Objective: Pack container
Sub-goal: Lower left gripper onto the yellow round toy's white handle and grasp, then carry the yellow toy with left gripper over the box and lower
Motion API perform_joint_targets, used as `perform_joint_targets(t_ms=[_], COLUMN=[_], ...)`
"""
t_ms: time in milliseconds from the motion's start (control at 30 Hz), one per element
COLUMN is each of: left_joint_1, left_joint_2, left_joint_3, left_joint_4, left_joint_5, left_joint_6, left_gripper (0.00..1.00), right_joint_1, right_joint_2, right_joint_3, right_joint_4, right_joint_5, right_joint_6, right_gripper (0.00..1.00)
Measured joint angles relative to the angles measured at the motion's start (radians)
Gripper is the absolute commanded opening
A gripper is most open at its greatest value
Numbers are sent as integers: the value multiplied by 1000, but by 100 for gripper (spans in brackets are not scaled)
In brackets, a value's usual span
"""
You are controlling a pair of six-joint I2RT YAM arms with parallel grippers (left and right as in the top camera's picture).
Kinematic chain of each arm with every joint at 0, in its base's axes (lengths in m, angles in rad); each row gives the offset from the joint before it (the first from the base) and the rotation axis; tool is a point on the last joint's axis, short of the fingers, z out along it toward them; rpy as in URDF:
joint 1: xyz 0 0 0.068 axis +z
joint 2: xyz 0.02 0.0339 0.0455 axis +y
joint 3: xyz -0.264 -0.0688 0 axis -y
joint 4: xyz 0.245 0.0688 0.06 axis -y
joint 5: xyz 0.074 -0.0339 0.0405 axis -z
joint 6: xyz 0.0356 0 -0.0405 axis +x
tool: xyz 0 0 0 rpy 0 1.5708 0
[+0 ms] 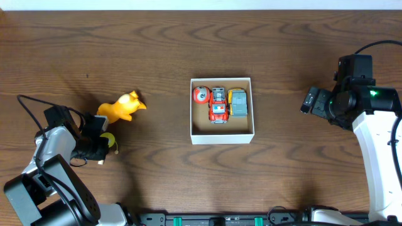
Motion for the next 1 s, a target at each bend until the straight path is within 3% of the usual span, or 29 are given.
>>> perform_joint_targets(t_ms=[367,567,767,1000], left_joint_1=[0,0,-42,-180], left_joint_2=[0,-16,-130,-326], left_joint_3=[0,10,72,95], left_joint_4=[0,-2,-9,-26], left_joint_5=[2,5,6,10], left_joint_6=[-14,-92,-208,-324], left_gripper=[6,6,6,6], right_joint_1=[0,0,0,0], right_joint_2=[0,0,0,0], right_joint_3=[0,0,0,0], right_joint_4=[1,1,2,9], right_joint_5=[0,0,0,0], right_joint_6=[0,0,-1,-3], right_gripper=[99,99,99,99])
